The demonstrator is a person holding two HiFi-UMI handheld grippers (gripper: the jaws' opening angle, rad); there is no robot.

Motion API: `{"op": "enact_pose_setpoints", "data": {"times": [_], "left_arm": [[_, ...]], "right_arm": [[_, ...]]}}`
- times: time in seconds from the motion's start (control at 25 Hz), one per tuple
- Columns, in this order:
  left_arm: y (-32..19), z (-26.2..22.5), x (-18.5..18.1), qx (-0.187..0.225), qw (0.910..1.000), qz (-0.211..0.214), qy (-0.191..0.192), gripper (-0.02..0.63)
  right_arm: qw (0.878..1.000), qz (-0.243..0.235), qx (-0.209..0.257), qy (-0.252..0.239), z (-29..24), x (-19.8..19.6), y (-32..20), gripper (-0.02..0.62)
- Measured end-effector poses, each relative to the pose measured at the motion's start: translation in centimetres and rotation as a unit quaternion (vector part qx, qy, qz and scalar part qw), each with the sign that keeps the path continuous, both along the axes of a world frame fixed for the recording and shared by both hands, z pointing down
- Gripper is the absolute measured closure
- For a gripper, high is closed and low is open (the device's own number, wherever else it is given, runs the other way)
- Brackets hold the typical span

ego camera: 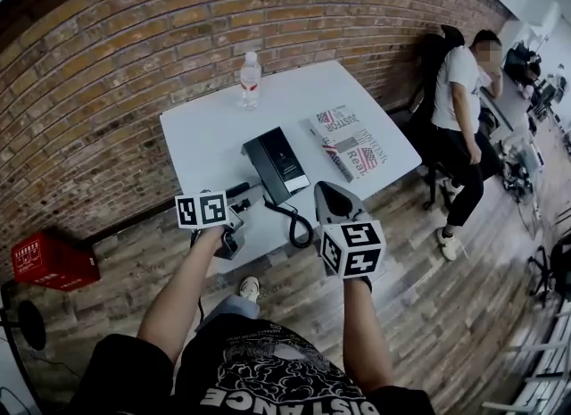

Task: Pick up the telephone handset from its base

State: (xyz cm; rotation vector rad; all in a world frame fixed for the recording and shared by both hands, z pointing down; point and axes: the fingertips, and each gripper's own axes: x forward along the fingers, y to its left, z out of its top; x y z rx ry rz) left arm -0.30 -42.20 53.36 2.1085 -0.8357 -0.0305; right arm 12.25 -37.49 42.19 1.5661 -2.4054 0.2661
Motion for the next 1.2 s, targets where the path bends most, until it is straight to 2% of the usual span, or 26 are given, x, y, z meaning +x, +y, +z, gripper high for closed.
{"op": "enact_pose_setpoints", "data": {"times": [0.28,0.64,0.84,0.96,1.08,1.2], "left_arm": [[-3.5,3.2,-0.1,-0.053,0.9975,0.005,0.046,0.394],[-6.0,4.8,0.8,-0.072,0.9953,0.024,0.06,0.394],[-6.9,4.5,1.7,-0.067,0.994,0.036,0.078,0.396],[-7.1,4.4,2.4,-0.069,0.9928,0.043,0.088,0.426],[-7.3,4.9,2.2,-0.083,0.9923,0.034,0.086,0.513],[-7.4,5.0,2.1,-0.098,0.9894,0.029,0.103,0.523]], "right_arm": [[1.0,0.016,-0.022,-0.005,1.7,0.1,-3.7,0.595],[0.999,0.033,-0.039,-0.006,3.2,0.4,-6.2,0.595],[0.998,0.046,-0.047,-0.004,3.8,1.2,-6.5,0.595],[0.997,0.052,-0.051,-0.004,4.1,1.6,-6.5,0.595],[0.997,0.059,-0.054,-0.004,4.4,2.0,-6.4,0.595],[0.996,0.068,-0.057,-0.008,4.6,2.4,-6.3,0.595]]}}
